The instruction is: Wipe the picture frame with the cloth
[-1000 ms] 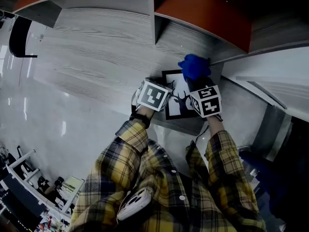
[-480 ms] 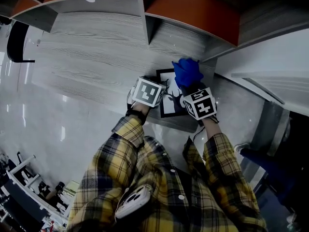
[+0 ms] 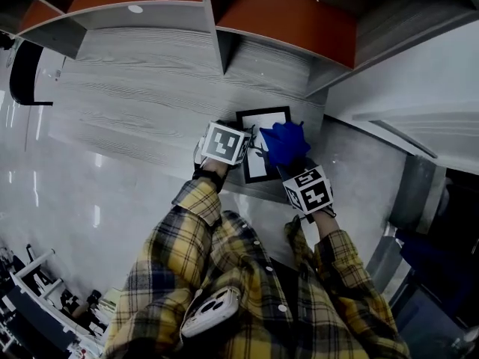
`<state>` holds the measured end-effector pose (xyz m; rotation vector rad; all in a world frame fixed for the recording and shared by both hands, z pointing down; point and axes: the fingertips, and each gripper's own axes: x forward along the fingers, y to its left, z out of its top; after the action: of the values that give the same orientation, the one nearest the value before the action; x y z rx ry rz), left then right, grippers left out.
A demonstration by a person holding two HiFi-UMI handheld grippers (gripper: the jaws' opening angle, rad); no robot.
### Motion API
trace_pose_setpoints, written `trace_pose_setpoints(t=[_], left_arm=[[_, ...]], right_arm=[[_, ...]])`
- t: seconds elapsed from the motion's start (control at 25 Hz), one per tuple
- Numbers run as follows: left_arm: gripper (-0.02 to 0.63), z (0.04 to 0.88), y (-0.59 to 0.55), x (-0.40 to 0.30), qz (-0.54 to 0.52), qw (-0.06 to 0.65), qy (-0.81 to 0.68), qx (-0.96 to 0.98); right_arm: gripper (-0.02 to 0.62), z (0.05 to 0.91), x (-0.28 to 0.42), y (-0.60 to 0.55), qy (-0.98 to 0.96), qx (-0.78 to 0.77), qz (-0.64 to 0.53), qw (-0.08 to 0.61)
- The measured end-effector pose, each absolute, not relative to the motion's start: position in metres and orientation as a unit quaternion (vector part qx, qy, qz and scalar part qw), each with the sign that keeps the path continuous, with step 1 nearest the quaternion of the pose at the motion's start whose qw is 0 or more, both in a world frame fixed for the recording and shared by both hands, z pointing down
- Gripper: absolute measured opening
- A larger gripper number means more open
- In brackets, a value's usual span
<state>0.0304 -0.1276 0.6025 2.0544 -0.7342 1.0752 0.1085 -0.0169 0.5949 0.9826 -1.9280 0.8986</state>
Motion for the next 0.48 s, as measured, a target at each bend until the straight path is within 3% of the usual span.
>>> trace_pose_setpoints(t=[0.16,0.48], left_arm=[[0.146,0.633,-0.123,0.040,0.401,0.356,-0.266,0.801],[0.146,0.609,-0.129,0.034,0.419,0.344,-0.286,0.790]], right_arm=[[0.052,0.592,0.109,0.001,-0.755,0.389,0.369,0.377],[0.052,0.587,0.116,0.025,-0.746,0.384,0.395,0.374]])
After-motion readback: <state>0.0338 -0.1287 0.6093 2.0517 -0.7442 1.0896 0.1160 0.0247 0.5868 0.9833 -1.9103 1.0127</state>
